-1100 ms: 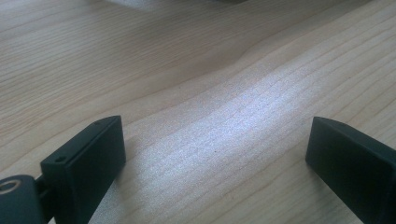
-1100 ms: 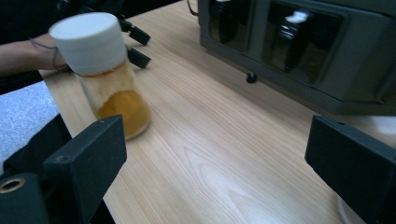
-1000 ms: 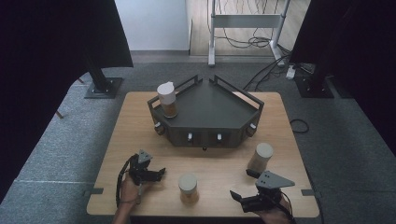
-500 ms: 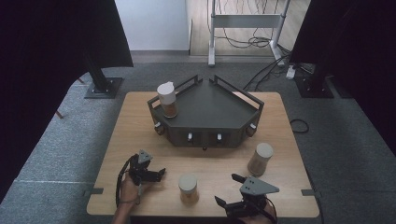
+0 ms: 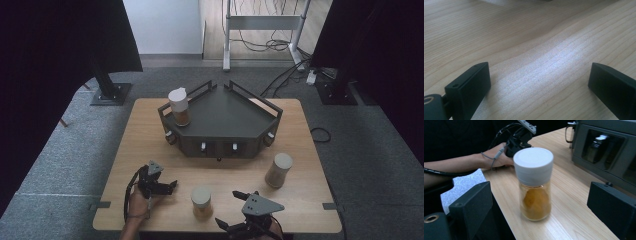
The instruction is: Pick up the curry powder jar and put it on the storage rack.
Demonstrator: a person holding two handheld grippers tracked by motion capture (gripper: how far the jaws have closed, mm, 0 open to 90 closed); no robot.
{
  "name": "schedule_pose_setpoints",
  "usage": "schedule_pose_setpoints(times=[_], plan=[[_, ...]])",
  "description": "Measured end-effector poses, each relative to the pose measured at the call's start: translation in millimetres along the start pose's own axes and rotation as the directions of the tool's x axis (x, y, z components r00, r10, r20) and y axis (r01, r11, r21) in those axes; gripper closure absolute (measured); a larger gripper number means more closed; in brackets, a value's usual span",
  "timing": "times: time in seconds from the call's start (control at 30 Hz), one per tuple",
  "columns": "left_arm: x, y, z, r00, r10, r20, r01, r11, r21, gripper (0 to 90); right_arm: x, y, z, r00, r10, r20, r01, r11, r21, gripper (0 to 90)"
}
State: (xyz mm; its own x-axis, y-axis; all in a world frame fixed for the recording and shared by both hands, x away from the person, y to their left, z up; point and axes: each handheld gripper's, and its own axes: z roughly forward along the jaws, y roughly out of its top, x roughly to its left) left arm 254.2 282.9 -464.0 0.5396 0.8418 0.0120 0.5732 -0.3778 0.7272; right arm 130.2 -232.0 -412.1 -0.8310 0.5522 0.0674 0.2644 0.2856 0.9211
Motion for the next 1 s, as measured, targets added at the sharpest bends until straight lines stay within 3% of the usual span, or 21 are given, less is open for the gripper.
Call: schedule_pose_setpoints(times=[0.53, 1.0], plan=[[0.0, 0.0, 0.0, 1.0000, 0.000, 0.001, 0.000, 1.0000, 0.000, 3.6, 2.5, 4.2, 27.1, 0.9981, -0.004, -0.061, 0.005, 1.000, 0.013, 5.1], [0.2, 0.0, 0.0, 1.0000, 0.001, 0.002, -0.001, 1.0000, 0.000, 3.6, 2.5, 5.6, 44.8, 0.9978, -0.002, -0.067, 0.002, 1.000, 0.004, 5.9]])
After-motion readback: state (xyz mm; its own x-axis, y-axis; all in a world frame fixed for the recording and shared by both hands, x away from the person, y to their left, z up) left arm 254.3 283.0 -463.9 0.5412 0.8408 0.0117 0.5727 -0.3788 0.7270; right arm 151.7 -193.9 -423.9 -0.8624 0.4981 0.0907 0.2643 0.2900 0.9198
